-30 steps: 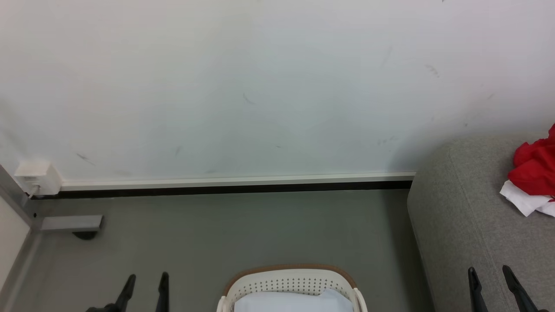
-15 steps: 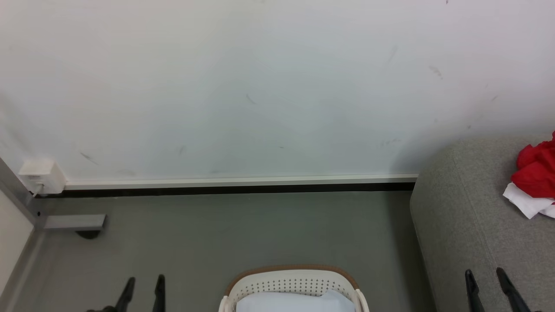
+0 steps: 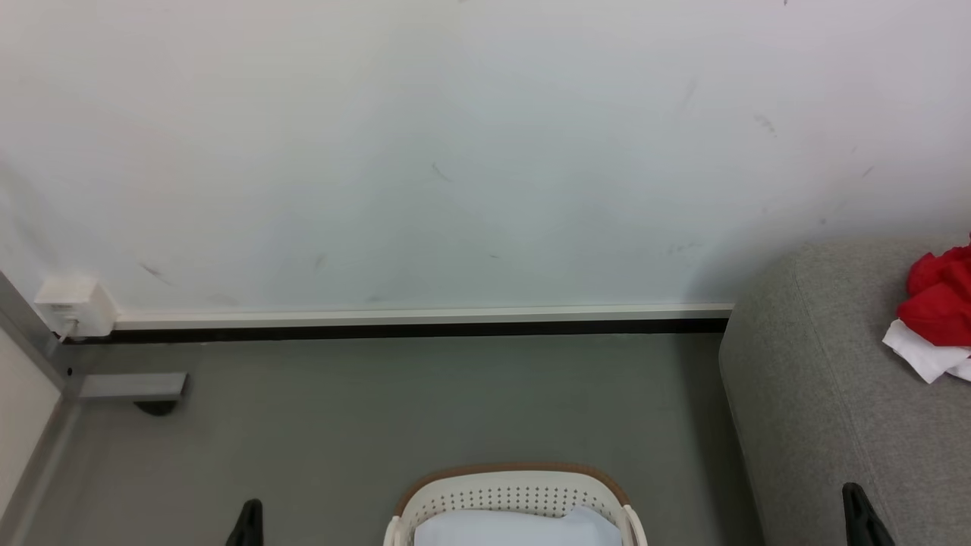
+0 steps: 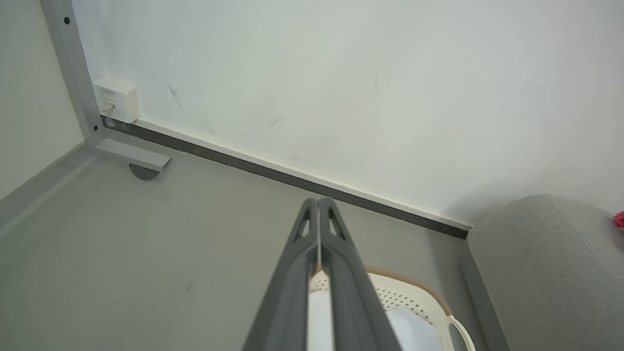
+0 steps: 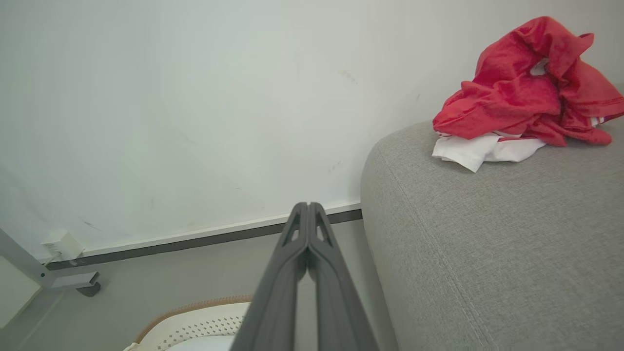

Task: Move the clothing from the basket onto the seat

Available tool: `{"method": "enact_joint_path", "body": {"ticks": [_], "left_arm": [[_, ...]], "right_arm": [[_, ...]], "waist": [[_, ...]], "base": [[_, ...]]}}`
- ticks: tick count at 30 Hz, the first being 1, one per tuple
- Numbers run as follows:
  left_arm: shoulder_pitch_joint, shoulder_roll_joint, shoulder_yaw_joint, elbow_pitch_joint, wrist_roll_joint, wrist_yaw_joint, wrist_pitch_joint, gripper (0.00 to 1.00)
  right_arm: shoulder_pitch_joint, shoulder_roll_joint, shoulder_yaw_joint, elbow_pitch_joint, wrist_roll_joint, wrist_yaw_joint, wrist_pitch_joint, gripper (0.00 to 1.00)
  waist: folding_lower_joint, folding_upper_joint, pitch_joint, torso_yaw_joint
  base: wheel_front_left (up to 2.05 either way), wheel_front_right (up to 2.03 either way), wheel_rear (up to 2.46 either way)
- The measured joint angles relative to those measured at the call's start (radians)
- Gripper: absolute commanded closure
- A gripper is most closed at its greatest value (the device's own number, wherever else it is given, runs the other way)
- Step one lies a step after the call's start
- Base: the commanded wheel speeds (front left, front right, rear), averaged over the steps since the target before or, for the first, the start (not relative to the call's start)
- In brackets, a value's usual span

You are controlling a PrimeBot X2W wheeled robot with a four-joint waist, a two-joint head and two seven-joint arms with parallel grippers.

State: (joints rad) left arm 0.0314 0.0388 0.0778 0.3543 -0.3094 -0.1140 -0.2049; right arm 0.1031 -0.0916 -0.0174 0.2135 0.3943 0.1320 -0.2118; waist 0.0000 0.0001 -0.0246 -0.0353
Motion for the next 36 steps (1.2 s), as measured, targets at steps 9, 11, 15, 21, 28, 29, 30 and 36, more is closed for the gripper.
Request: {"method": "enact_joint_path", "body": {"ticks": [9,11,15,21,28,29,30,36], "left_arm": [[-0.011,0.000,0.000,-0.017,-0.163,0.000,0.034,1.00],[-0.013,0.000,0.001,-0.020,-0.199,-0.001,0.045,1.00],[-0.022,0.000,0.003,-0.027,-0.265,-0.001,0.060,1.00],[-0.032,0.001,0.005,-0.034,-0.354,-0.001,0.082,1.00],[-0.044,0.001,0.008,-0.042,-0.460,-0.002,0.108,1.00],[-0.046,0.001,0.008,-0.043,-0.471,-0.002,0.111,1.00],[-0.047,0.001,0.009,-0.044,-0.481,-0.003,0.116,1.00],[-0.054,0.001,0.011,-0.050,-0.564,-0.005,0.134,1.00]], "right_arm": [[-0.024,0.004,-0.013,0.005,0.154,0.000,0.039,1.00],[-0.028,0.006,-0.016,0.006,0.184,0.000,0.048,1.00],[-0.042,0.007,-0.020,0.007,0.245,0.000,0.063,1.00],[-0.056,0.012,-0.026,0.009,0.334,0.000,0.089,1.00],[-0.071,0.017,-0.034,0.012,0.427,0.000,0.115,1.00],[-0.075,0.017,-0.035,0.012,0.439,0.000,0.116,1.00],[-0.079,0.018,-0.036,0.012,0.453,0.000,0.121,1.00],[-0.087,0.020,-0.043,0.013,0.528,0.000,0.141,1.00]], "waist": [[0.0000,0.0000,0.002,0.003],[0.0000,0.0000,0.003,0.003],[0.0000,0.0000,0.004,0.005],[0.0000,0.0000,0.005,0.006],[0.0000,0.0000,0.007,0.009],[0.0000,0.0000,0.007,0.009],[0.0000,0.0000,0.007,0.009],[0.0000,0.0000,0.009,0.011]], "base": [[0.00,0.00,0.00],[0.00,0.00,0.00],[0.00,0.00,0.00],[0.00,0.00,0.00],[0.00,0.00,0.00],[0.00,0.00,0.00],[0.00,0.00,0.00],[0.00,0.00,0.00]]}}
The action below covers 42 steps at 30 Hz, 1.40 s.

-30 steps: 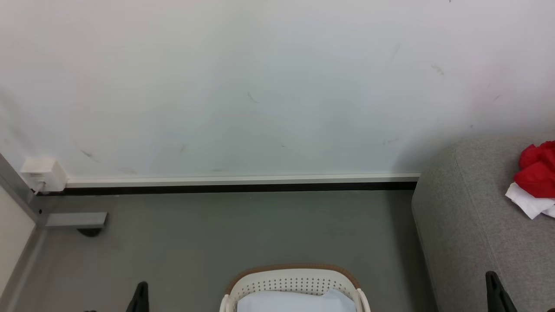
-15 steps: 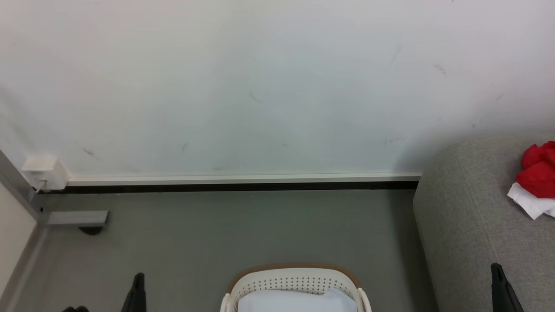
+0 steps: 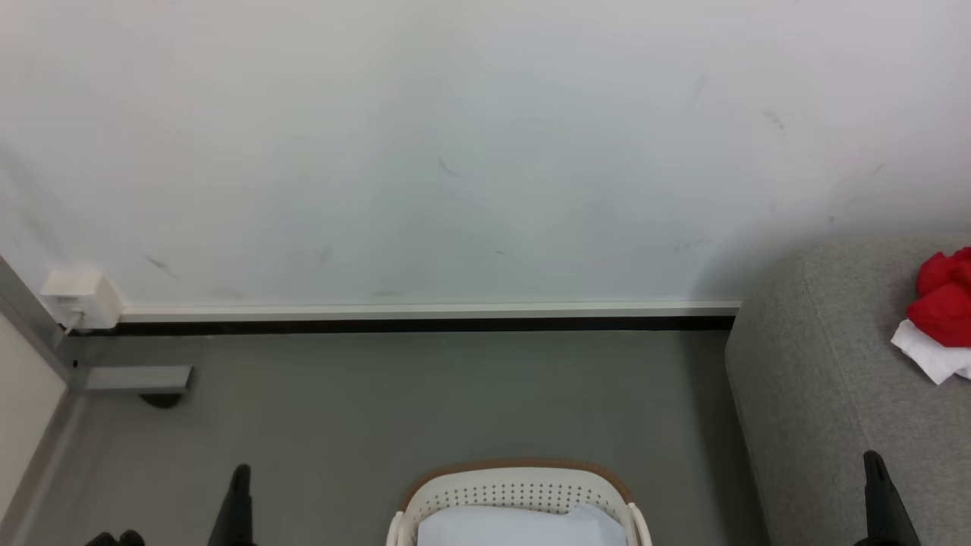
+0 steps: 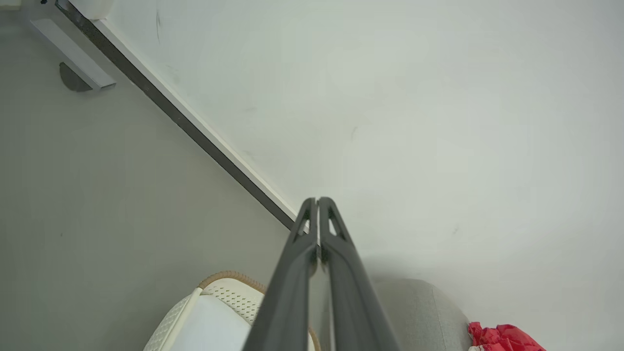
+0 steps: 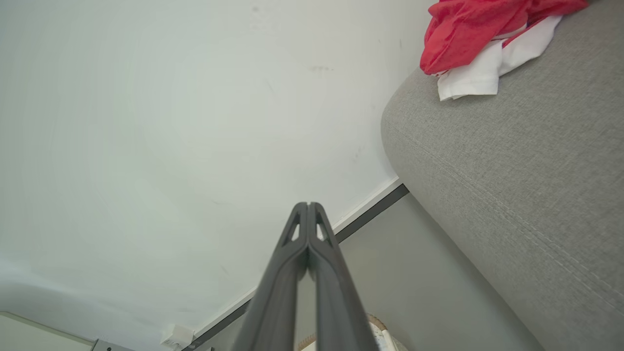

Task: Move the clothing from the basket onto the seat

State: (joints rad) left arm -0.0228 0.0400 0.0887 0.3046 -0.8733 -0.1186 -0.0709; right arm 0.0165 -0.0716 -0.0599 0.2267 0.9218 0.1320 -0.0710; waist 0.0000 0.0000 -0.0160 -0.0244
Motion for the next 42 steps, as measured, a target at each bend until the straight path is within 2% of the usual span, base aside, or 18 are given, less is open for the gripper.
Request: {"method": "enact_joint_path", "body": {"ticks": [42], "left_arm": [[-0.051,0.003,0.015,-0.035,-0.448,-0.005,0.114,1.00]], "right_arm": [[-0.075,0.012,-0.033,0.010,0.413,0.000,0.114,1.00]], "waist": [[0.0000,0.0000,0.010,0.013]], "base": [[0.00,0.00,0.00]]}}
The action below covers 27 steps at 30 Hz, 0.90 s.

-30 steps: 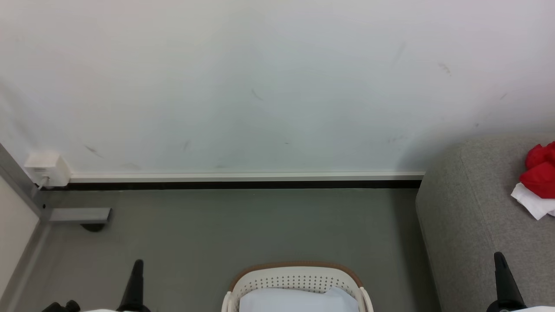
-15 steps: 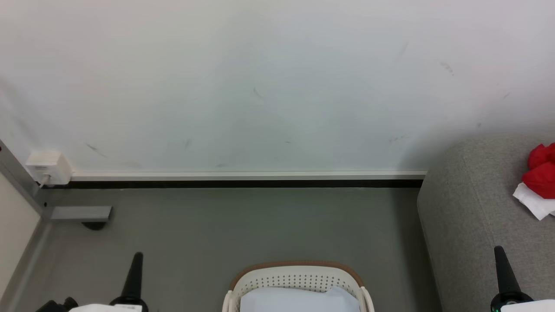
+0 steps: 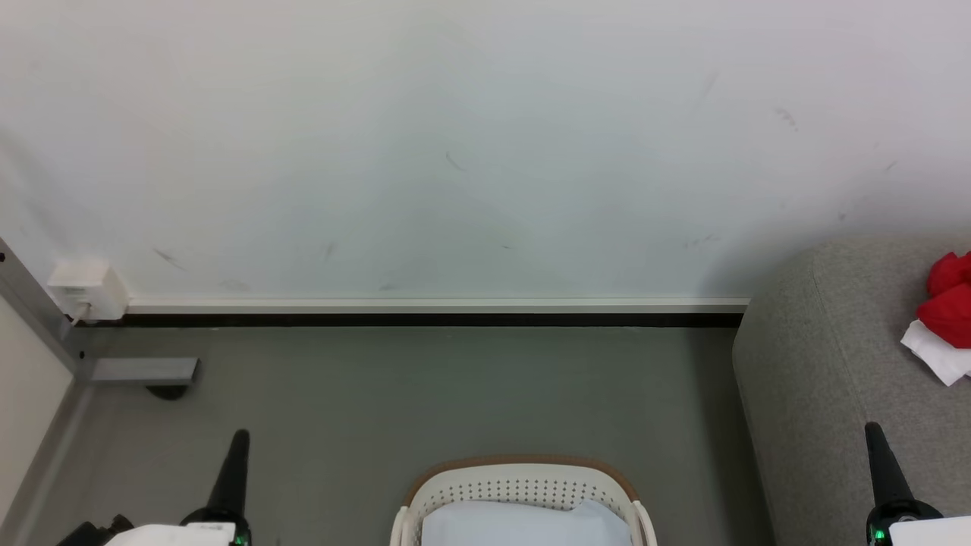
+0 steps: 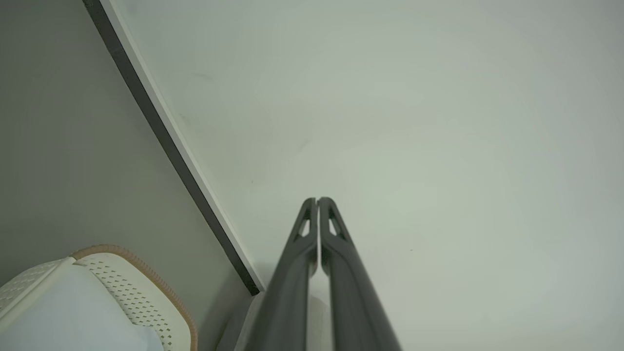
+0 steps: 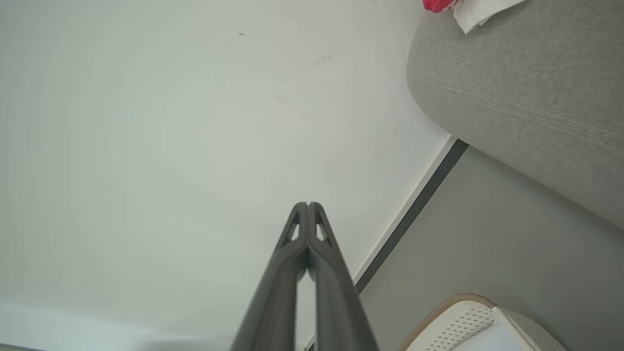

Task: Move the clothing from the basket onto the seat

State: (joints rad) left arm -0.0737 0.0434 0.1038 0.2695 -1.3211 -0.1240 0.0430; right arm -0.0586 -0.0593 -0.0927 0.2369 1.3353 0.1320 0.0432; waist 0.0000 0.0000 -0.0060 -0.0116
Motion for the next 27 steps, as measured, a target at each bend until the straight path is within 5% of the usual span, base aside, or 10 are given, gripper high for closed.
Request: {"method": "enact_joint_path", "body": {"ticks": [27], "left_arm": [[-0.023,0.002,0.007,-0.017,-0.211,-0.002,0.053,1.00]], "right_arm": [[-0.033,0.007,-0.015,0.005,0.201,0.000,0.053,1.00]], "waist": [[0.0000,0.0000,0.006,0.008]], "base": [[0.00,0.00,0.00]]}}
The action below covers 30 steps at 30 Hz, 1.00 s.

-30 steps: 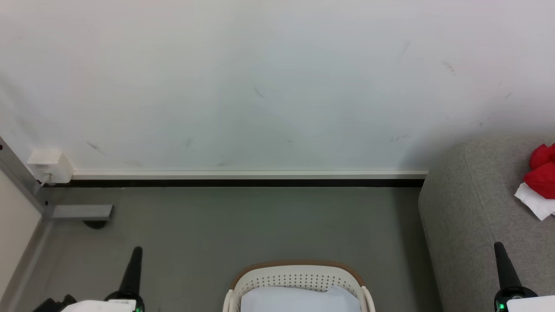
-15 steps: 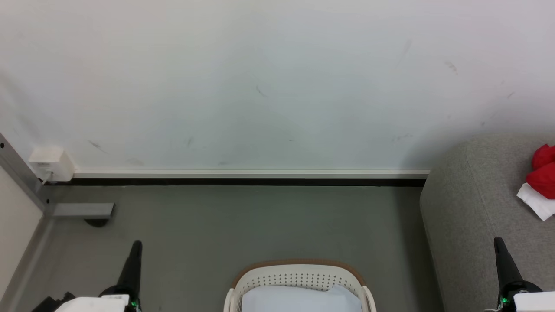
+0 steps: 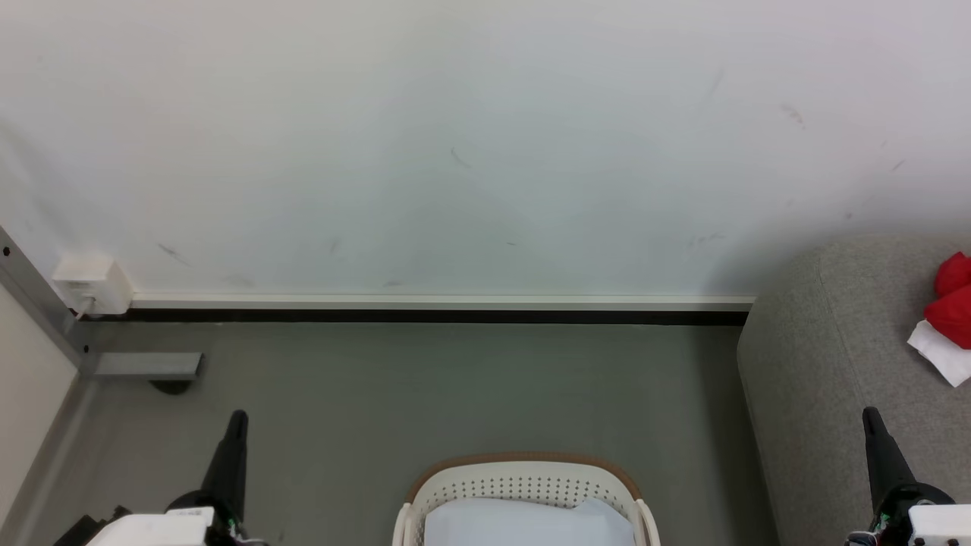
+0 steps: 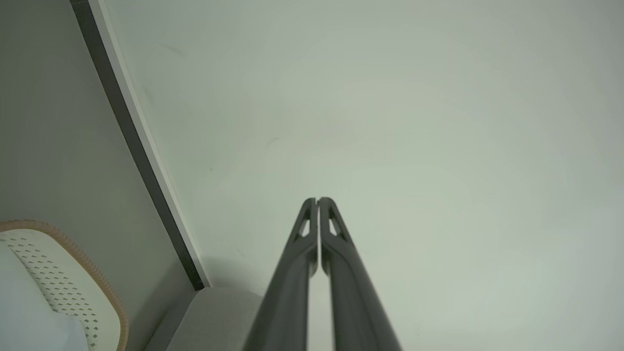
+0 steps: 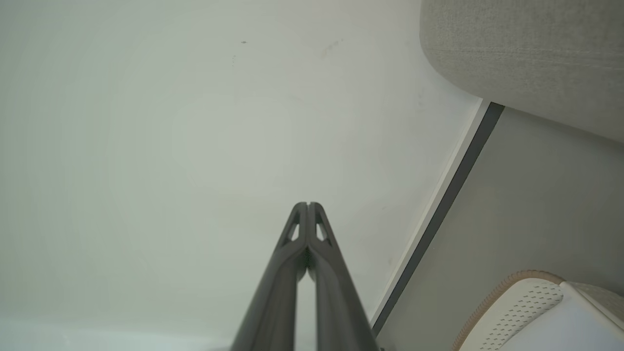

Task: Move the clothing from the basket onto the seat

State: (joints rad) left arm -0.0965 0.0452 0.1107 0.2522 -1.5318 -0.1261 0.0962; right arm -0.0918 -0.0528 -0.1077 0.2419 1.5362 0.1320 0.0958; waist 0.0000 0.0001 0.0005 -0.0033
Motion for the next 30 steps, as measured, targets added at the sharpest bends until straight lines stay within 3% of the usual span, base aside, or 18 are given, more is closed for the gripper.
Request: {"method": "enact_joint_path", "body": {"ticks": [11,30], "left_arm": [[-0.008,0.001,0.002,-0.006,-0.072,-0.001,0.018,1.00],[-0.009,0.001,0.003,-0.006,-0.074,-0.001,0.018,1.00]], "right_arm": [[-0.010,0.003,-0.006,0.002,0.071,0.000,0.019,1.00],[-0.011,0.003,-0.006,0.002,0.076,0.000,0.019,1.00]], "waist": [[0.0000,0.0000,0.003,0.003],[0.0000,0.0000,0.003,0.003]], "base": [[0.00,0.00,0.00],[0.00,0.00,0.00]]}}
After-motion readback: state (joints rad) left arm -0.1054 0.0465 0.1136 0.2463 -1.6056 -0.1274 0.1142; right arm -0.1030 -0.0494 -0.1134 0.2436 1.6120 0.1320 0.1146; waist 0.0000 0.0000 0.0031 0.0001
